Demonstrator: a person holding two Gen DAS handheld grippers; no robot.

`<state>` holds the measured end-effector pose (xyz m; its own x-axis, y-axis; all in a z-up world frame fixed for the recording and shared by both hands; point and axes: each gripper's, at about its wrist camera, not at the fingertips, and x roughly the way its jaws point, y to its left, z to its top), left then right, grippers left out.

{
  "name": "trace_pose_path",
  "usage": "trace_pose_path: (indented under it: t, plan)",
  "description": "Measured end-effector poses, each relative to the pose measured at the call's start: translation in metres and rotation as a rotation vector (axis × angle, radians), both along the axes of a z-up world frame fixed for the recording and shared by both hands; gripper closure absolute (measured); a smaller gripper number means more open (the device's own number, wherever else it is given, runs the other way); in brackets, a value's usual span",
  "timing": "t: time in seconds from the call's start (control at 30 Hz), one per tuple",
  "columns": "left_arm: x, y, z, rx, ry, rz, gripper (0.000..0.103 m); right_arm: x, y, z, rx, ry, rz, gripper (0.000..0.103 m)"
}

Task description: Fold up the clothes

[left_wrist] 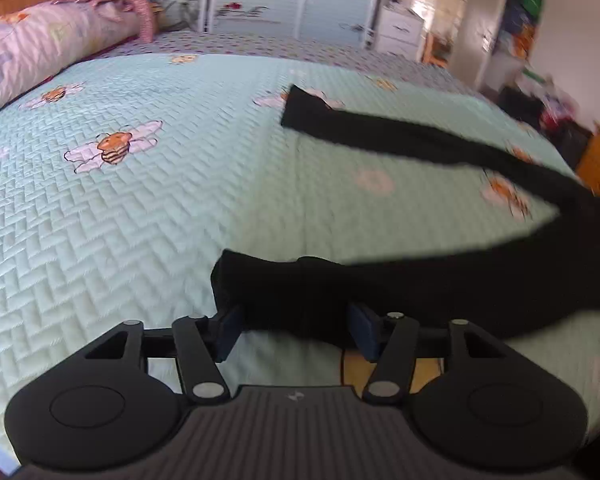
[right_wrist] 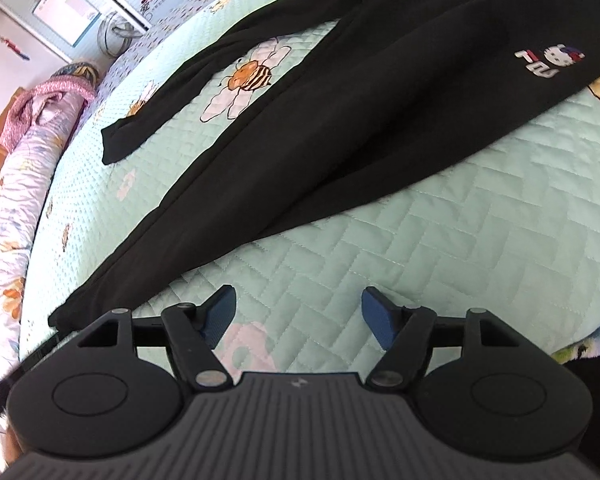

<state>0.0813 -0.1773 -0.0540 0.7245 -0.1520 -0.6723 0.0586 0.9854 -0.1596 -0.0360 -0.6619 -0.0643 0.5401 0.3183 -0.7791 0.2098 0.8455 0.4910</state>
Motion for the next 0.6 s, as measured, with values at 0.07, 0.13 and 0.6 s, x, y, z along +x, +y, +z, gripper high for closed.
trace_pose_path:
  t: [0.07,0.13,0.6]
  plan:
    - [0.015,0.0,0.009,-0.036,0.009,0.067,0.035,0.001,0.004,0.001,-0.033,-0.018,0.025,0.031]
    - [0.04,0.004,0.01,-0.1,0.048,0.145,0.035,-0.001,0.011,0.005,-0.109,-0.066,0.078,0.031]
    - [0.072,0.056,-0.021,-0.542,0.169,0.354,0.028,0.015,0.083,0.021,-0.306,-0.306,0.537,0.032]
